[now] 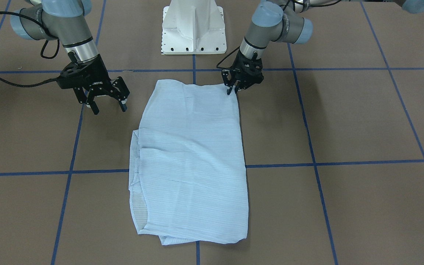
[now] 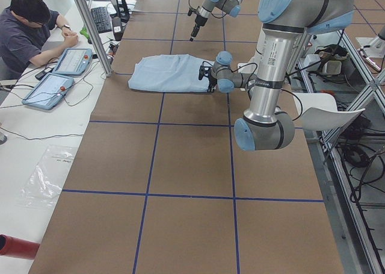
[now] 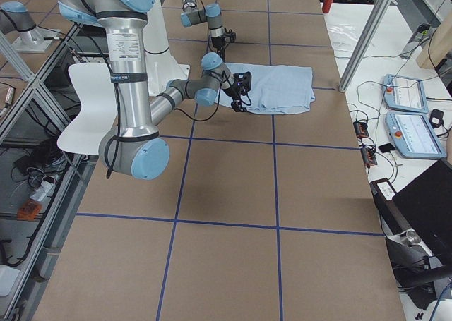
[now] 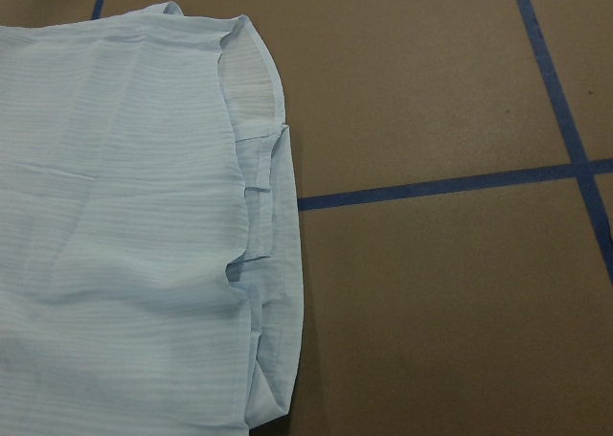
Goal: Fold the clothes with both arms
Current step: 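Move both grippers to the shirt's edges nearest the robot, then grasp the shirt's near corners with both grippers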
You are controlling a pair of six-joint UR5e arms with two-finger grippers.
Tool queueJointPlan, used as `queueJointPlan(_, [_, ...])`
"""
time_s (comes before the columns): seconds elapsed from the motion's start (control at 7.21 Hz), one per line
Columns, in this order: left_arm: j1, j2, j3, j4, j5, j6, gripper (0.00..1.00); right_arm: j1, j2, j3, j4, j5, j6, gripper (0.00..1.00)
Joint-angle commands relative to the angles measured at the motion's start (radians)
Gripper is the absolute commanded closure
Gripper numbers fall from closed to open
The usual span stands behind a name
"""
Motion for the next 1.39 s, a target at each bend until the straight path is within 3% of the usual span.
queueJointPlan(0.0, [0.002,0.002,-0.015,0.0,0.006,-0.001,1.0,-0.005,0.001,0.002,-0.011,-0.004,0.045,0.0])
queueJointPlan(0.14, [0.002,0.002,-0.03,0.0,0.006,-0.001,1.0,-0.011,0.008,0.008,-0.022,-0.003,0.119,0.0])
queueJointPlan(0.28, [0.002,0.001,-0.03,0.0,0.006,-0.001,1.0,-0.037,0.033,0.032,-0.112,-0.004,0.226,0.03])
queueJointPlan(0.55, [0.004,0.001,-0.032,0.0,0.008,-0.01,1.0,-0.113,0.262,0.034,-0.488,-0.004,0.497,0.04])
queueJointPlan(0.69, [0.004,-0.001,-0.032,0.0,0.008,-0.013,1.0,-0.159,0.312,0.034,-0.564,-0.006,0.605,0.04])
queueJointPlan(0.97, [0.004,-0.001,-0.035,0.0,0.008,-0.012,1.0,-0.288,0.315,0.012,-0.568,-0.094,0.733,0.02])
queueJointPlan(1.25, [0.004,-0.004,-0.037,0.0,0.008,-0.012,1.0,-0.333,0.317,-0.047,-0.562,-0.135,0.772,0.0])
